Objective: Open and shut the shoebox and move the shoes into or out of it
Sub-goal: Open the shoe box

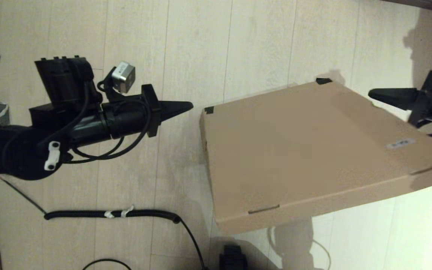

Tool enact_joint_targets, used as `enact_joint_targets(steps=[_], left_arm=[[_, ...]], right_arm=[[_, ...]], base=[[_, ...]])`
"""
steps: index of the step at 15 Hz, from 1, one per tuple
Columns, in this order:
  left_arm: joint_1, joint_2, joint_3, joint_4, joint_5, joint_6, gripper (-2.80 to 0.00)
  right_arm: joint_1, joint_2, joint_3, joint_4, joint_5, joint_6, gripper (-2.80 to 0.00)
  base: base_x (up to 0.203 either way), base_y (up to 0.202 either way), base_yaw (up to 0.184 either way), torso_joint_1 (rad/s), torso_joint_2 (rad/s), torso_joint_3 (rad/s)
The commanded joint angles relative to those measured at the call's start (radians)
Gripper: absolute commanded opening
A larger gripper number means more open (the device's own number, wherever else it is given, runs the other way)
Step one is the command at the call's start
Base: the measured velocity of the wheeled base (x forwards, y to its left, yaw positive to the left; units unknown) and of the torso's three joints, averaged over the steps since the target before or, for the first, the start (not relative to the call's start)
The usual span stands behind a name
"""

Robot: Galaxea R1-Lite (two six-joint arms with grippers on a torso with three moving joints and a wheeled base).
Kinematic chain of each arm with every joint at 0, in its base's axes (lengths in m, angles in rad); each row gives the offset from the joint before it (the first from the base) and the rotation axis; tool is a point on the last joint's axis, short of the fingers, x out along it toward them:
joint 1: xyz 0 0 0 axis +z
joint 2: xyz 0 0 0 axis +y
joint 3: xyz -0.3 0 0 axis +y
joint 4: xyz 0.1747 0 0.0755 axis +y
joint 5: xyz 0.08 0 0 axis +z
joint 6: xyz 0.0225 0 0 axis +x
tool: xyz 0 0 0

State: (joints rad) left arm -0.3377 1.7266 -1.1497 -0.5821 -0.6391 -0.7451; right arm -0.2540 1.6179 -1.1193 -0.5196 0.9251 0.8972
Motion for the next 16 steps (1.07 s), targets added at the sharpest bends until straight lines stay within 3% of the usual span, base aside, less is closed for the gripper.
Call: enact_joint_targets(steps=[1, 4, 7, 9, 12, 13, 16], left_arm=[[0.0, 0.021, -0.034, -0.004, -0.004, -0.005, -2.8], [0.007, 0.023, -0.045, -0.003, -0.001, -0.005, -2.8], [0.014, -0.015, 0.008, 0.065, 0.003, 0.0, -2.8], [0.012, -0.016, 0.076, 0.164, 0.022, 0.033, -2.8], [-0.006, 0.039, 0.119, 0.176, 0.165, 0.051, -2.8], [-0.018, 0.053, 0.12, 0.176, 0.172, 0.052, -2.8], [-0.057, 0.101, 0.116, 0.134, 0.194, 0.052, -2.8]], right_arm=[[-0.001, 0.014, -0.061, -0.006, 0.005, 0.064, -2.8], [0.002, 0.031, -0.138, -0.007, 0.007, 0.17, -2.8], [0.007, 0.031, -0.117, -0.009, -0.017, 0.116, -2.8], [-0.005, 0.043, -0.063, 0.003, -0.051, -0.077, -2.8], [-0.01, 0.076, 0.075, 0.038, -0.22, -0.462, -2.8], [-0.003, 0.09, 0.117, 0.03, -0.32, -0.536, -2.8], [0.029, 0.121, 0.166, -0.025, -0.438, -0.571, -2.8]], base=[[0.0, 0.0, 0.0, 0.0, 0.0, 0.0], [0.0, 0.0, 0.0, 0.0, 0.0, 0.0], [0.0, 0.0, 0.0, 0.0, 0.0, 0.0], [0.0, 0.0, 0.0, 0.0, 0.0, 0.0], [0.0, 0.0, 0.0, 0.0, 0.0, 0.0], [0.0, 0.0, 0.0, 0.0, 0.0, 0.0], [0.0, 0.0, 0.0, 0.0, 0.0, 0.0]])
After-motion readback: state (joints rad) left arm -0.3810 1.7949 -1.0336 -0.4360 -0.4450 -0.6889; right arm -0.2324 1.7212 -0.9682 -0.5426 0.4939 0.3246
